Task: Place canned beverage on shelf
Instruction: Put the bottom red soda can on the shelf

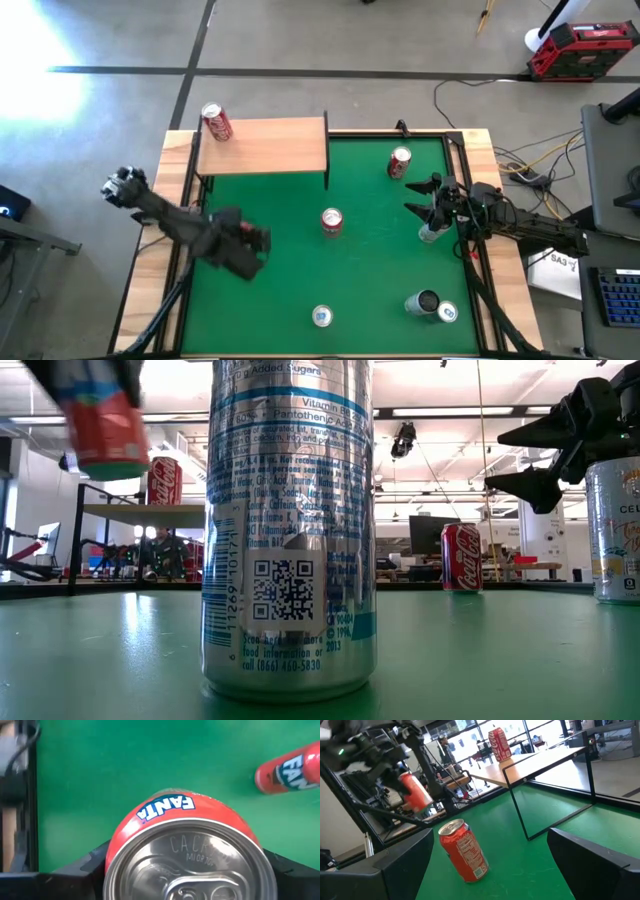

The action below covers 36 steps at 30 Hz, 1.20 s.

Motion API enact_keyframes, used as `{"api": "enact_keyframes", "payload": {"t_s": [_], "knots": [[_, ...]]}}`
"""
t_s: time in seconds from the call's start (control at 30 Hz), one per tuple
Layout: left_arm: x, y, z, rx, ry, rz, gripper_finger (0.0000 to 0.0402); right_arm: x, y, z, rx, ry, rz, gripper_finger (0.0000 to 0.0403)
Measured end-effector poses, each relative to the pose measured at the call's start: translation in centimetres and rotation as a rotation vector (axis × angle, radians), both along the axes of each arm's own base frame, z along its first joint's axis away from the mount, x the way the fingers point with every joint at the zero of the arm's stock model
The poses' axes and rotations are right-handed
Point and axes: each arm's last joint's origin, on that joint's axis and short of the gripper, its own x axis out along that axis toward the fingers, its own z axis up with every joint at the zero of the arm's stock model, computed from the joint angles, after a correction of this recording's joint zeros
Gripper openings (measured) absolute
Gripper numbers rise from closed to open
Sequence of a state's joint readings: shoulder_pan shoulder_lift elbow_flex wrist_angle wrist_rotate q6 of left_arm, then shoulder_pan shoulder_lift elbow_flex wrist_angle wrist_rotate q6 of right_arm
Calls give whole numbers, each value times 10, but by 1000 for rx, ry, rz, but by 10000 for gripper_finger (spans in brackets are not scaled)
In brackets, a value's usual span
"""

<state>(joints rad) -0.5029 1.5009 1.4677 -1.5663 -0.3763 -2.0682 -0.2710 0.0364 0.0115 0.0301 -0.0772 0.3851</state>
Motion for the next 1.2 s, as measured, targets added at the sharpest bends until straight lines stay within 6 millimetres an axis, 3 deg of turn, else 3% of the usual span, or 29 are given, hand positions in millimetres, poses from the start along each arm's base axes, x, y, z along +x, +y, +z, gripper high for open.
{"api": "enact_keyframes", "payload": {"t_s": [0.3,0.47,0.63,0.9,1.2], "knots": [[-8,99,32,-2,65,-153,285,0,0,0,0,-1,0,382],[-10,139,48,10,73,-189,286,0,0,0,0,0,0,382],[2,172,61,47,106,-238,287,0,0,0,0,-1,0,382],[37,228,55,36,198,-261,288,0,0,0,0,0,0,382],[27,286,49,-40,189,-122,288,0,0,0,0,-1,0,382]]}}
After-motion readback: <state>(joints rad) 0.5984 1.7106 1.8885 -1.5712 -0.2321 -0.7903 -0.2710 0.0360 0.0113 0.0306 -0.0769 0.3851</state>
